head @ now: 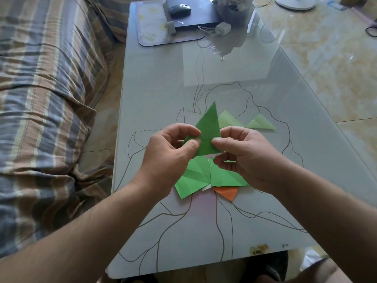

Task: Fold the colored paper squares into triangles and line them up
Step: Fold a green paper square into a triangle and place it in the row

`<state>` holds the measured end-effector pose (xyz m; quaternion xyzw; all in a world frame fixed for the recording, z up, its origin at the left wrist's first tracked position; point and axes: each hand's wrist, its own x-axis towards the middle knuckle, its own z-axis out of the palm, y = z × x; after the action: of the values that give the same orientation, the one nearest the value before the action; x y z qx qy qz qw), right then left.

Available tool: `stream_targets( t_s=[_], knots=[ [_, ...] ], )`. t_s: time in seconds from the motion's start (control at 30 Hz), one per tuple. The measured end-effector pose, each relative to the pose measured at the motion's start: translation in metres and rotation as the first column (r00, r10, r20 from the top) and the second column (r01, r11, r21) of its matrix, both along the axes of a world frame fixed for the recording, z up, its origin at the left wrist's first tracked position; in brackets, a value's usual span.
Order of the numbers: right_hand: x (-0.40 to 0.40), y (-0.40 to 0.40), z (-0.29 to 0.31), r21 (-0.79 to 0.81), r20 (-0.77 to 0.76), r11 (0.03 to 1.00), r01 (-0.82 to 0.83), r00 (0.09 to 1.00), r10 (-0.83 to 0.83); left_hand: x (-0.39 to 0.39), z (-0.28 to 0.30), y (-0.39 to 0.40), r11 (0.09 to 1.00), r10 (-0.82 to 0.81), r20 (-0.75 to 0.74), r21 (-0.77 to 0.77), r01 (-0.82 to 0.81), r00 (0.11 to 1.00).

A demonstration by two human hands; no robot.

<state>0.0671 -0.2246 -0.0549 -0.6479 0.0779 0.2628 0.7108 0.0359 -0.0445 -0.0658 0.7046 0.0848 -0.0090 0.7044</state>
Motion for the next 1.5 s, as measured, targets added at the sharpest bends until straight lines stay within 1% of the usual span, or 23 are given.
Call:
stream_targets(
  t_s=[0.1, 0.33, 0.4, 0.5, 0.6, 0.77, 0.83, 0.9, 0.97, 1.07, 1.17, 1.27, 1.37, 1.43, 1.5],
  knots=[
    [0.000, 0.000, 0.001, -0.006, -0.004, 0.999, 0.035, 0.999, -0.035, -0.001, -0.001, 0.000, 1.000, 0.003, -0.021, -0.006, -0.003, 1.000],
    [0.001, -0.002, 0.002, -0.026, 0.057, 0.998, 0.056, 0.997, -0.054, -0.002, 0.001, -0.002, 0.999, -0.018, -0.063, -0.046, 0.015, 0.998],
    [0.001, -0.003, 0.001, -0.042, 0.100, 0.997, 0.060, 0.993, -0.055, -0.001, 0.001, -0.001, 0.999, -0.010, -0.080, -0.043, 0.006, 0.997],
    [-0.001, -0.003, 0.000, -0.083, 0.205, 0.995, 0.059, 0.978, -0.041, 0.000, 0.000, 0.000, 0.999, 0.012, -0.112, -0.034, -0.016, 0.994],
    [-0.003, -0.002, 0.001, -0.102, 0.268, 0.993, 0.058, 0.963, -0.029, 0.002, 0.000, 0.000, 0.995, 0.051, -0.160, -0.079, -0.064, 0.986],
    [-0.003, -0.002, 0.001, -0.103, 0.263, 0.993, 0.059, 0.964, -0.030, 0.005, 0.003, 0.001, 0.973, 0.079, -0.215, -0.195, -0.122, 0.974],
    [-0.002, -0.003, 0.000, -0.088, 0.260, 0.995, 0.045, 0.965, -0.021, 0.006, 0.004, 0.002, 0.972, 0.073, -0.207, -0.206, -0.116, 0.976],
    [-0.002, -0.003, -0.002, -0.069, 0.260, 0.997, 0.027, 0.966, -0.009, 0.005, 0.005, 0.004, 0.977, 0.075, -0.189, -0.183, -0.110, 0.979],
    [-0.002, -0.003, -0.002, -0.040, 0.245, 0.999, 0.004, 0.970, 0.006, 0.005, 0.005, 0.007, 0.990, 0.063, -0.137, -0.119, -0.080, 0.989],
    [-0.001, -0.005, 0.001, -0.012, 0.201, 1.000, 0.002, 0.980, 0.001, 0.004, 0.009, 0.011, 0.999, -0.009, -0.049, -0.042, 0.007, 0.999],
    [0.004, -0.010, 0.004, -0.020, 0.187, 1.000, -0.009, 0.982, 0.013, 0.003, 0.011, 0.013, 0.998, -0.058, -0.035, -0.031, 0.056, 0.998],
    [0.006, -0.013, 0.007, -0.014, 0.179, 0.999, -0.039, 0.983, 0.041, 0.004, 0.013, 0.016, 0.993, -0.108, -0.063, -0.058, 0.104, 0.992],
    [0.004, -0.015, 0.007, 0.013, 0.260, 0.996, -0.084, 0.963, 0.078, 0.004, 0.016, 0.020, 0.978, -0.184, -0.068, -0.115, 0.175, 0.981],
    [0.003, -0.015, 0.008, 0.049, 0.328, 0.991, -0.122, 0.939, 0.100, 0.003, 0.015, 0.020, 0.969, -0.225, -0.055, -0.120, 0.217, 0.973],
    [0.002, -0.015, 0.009, 0.064, 0.370, 0.990, -0.125, 0.924, 0.093, 0.002, 0.014, 0.019, 0.965, -0.245, -0.028, -0.110, 0.240, 0.969]
  ],
)
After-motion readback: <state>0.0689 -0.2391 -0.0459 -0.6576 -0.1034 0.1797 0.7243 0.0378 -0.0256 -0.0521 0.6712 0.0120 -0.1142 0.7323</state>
